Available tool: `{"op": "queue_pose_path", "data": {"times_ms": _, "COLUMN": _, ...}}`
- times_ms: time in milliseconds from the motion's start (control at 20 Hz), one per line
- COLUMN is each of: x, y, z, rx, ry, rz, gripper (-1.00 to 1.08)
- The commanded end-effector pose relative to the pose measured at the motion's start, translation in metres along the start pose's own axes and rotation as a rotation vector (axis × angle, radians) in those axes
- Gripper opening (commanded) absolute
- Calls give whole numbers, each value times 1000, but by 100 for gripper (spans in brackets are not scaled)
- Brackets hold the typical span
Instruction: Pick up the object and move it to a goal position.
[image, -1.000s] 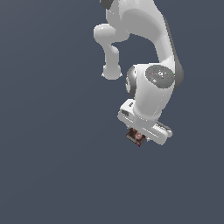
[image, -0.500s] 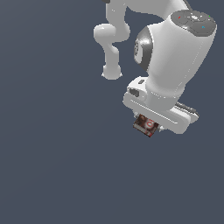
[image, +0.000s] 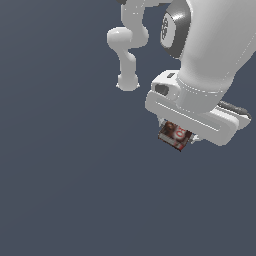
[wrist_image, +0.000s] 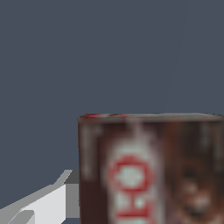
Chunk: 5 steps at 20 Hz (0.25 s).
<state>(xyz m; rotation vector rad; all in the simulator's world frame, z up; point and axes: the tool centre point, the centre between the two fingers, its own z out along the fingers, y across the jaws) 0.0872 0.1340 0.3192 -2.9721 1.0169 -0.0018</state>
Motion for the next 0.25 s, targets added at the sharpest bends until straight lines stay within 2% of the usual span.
{"op": "queue_pose_path", "data": {"times_ms": 0, "x": 0, "y": -1, "z": -5, "rx": -1, "ry": -1, "rz": 0, "gripper": -100}}
{"op": "queue_pose_path", "data": {"times_ms": 200, "x": 1, "y": -2, "z": -8, "rx": -1, "ry": -1, "rz": 0, "gripper": -100}}
